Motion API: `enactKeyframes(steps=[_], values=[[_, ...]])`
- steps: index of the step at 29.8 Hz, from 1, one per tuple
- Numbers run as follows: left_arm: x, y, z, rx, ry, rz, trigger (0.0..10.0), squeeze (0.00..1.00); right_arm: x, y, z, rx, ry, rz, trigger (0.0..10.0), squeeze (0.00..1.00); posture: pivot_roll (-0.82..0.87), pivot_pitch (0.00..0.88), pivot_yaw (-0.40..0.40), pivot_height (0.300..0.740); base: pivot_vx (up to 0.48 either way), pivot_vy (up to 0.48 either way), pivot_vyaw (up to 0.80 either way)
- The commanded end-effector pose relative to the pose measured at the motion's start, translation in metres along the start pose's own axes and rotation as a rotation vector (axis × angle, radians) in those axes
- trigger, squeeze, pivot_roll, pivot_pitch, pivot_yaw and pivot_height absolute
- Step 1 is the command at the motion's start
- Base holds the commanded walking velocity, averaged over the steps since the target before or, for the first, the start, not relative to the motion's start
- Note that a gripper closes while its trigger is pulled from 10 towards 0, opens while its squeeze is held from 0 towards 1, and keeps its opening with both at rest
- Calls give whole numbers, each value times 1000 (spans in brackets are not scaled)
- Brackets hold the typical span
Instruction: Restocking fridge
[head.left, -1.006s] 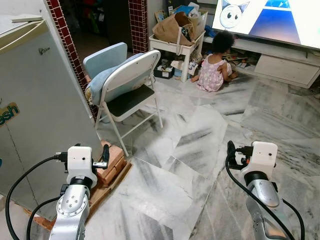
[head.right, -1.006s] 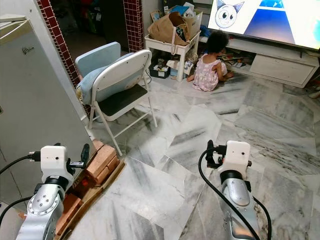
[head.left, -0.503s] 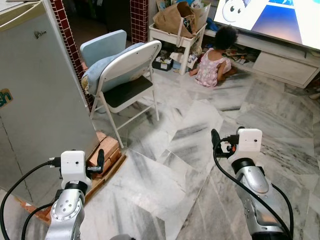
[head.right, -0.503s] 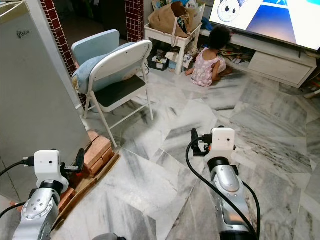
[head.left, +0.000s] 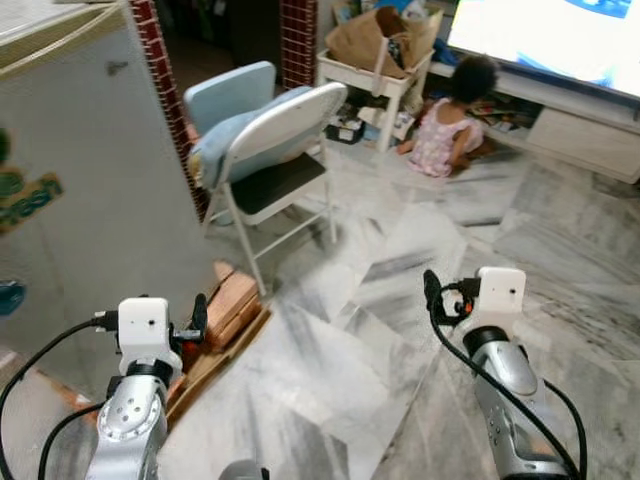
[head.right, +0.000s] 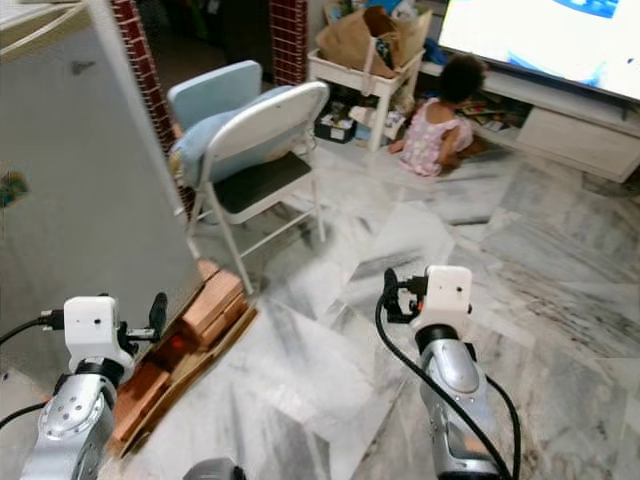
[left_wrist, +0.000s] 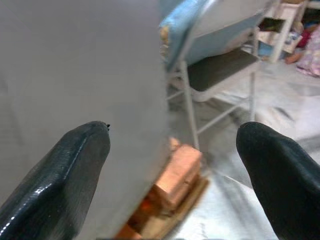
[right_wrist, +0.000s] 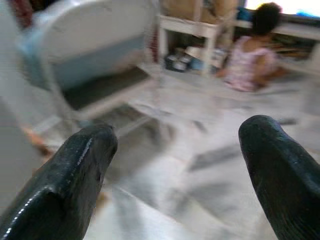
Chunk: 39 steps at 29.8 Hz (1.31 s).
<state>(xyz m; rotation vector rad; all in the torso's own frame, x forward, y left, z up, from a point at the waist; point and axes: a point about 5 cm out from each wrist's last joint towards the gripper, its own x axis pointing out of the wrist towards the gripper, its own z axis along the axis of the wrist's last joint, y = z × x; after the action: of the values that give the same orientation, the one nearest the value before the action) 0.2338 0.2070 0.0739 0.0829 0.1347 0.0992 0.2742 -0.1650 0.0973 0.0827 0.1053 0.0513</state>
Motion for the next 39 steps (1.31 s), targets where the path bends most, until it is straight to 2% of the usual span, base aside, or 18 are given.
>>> enactKeyframes(steps=[1, 6, 8, 10, 11, 12, 16, 17, 19, 22, 28, 33, 39], values=[[-1, -6, -2, -10, 15, -12, 10000, 0, -1, -12, -1, 4, 19, -29, 10000, 0, 79, 76, -14, 740, 0, 420, 0], [0, -8, -2, -9, 14, -15, 10000, 0, 0, -13, -1, -28, 26, -24, 10000, 0, 80, 70, -12, 740, -241, 418, 0], [2, -9, -1, -9, 11, -19, 10000, 0, 2, -12, 0, -91, 23, -46, 10000, 0, 80, 68, -12, 740, -242, 418, 0], [2, -9, -1, -9, 9, -20, 10000, 0, 2, -12, 0, -112, 24, -63, 10000, 0, 81, 68, -11, 740, -122, 418, 0], [3, -9, 0, -8, 7, -22, 10000, 0, 3, -10, -2, -63, 24, -46, 10000, 0, 83, 66, -12, 740, -244, 416, 0], [4, -10, 1, -9, 7, -22, 10000, 0, 3, -9, -2, -50, 30, -49, 10000, 0, 83, 66, -12, 740, -244, 416, 0], [4, -10, 1, -7, 6, -24, 10000, 0, 4, -12, -5, -106, 52, -87, 10000, 0, 86, 68, -16, 740, -247, 413, 0], [3, -10, 0, -10, 9, -21, 10000, 0, 3, -11, -6, -84, 60, -64, 10000, 0, 87, 67, -21, 740, -251, 412, 0], [2, -11, -2, -10, 12, -20, 10000, 0, 2, -12, -7, -108, 55, -63, 10000, 0, 89, 65, -25, 740, -253, 411, 0], [1, -13, -3, -12, 14, -22, 10000, 0, 3, -13, -7, -97, 46, -64, 10000, 0, 92, 64, -30, 740, -170, 338, 0], [0, -14, -2, -10, 8, -27, 10000, 0, 4, -17, -4, -97, 29, -84, 10000, 0, 95, 64, -39, 740, 0, 0, 0], [-1, -14, -4, -17, 16, -29, 10000, 0, -2, -21, -7, -78, 29, -108, 10000, 0, 95, 66, -41, 740, 0, 0, 0], [1, -15, -3, -24, 17, -40, 10000, 0, -2, -18, -9, -86, 32, -100, 10000, 0, 92, 80, -37, 740, 0, 454, 0]])
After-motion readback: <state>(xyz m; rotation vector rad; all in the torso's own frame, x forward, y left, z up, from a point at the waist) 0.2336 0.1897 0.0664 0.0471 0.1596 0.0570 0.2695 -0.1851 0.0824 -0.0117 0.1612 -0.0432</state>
